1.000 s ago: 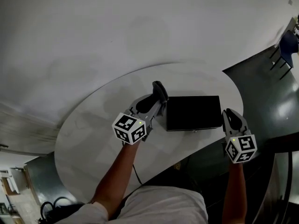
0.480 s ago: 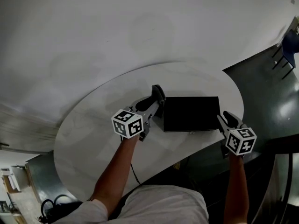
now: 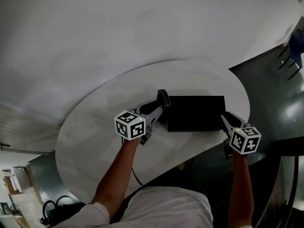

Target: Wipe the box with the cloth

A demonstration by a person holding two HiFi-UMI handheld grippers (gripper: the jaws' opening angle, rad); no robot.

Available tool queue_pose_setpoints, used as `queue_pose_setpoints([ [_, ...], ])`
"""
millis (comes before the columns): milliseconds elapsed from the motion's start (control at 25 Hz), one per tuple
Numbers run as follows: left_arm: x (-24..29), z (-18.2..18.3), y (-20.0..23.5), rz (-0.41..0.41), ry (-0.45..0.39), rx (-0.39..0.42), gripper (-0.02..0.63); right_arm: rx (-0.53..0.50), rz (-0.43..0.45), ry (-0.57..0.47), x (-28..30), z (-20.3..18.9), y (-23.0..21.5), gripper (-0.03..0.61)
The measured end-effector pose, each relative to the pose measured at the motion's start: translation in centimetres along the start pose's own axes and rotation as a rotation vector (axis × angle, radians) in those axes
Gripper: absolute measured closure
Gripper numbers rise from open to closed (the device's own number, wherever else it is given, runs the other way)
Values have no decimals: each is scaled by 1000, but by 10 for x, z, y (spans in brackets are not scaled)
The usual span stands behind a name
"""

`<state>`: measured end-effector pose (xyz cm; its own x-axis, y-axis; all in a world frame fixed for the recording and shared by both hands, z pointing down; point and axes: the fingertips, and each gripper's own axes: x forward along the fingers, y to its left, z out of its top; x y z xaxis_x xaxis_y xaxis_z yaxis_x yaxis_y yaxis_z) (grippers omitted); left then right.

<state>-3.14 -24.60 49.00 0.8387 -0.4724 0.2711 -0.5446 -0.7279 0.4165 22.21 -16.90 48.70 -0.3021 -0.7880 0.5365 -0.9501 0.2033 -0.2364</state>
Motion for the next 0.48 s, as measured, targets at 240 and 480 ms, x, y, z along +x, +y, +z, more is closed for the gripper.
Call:
queue_pose_setpoints([
  [240, -9, -17, -13, -21, 35, -4, 506, 9, -7, -11, -1, -1, 1, 471],
  [480, -29, -37, -38, -51, 83, 12, 506, 9, -15, -14, -1, 0, 0, 472],
])
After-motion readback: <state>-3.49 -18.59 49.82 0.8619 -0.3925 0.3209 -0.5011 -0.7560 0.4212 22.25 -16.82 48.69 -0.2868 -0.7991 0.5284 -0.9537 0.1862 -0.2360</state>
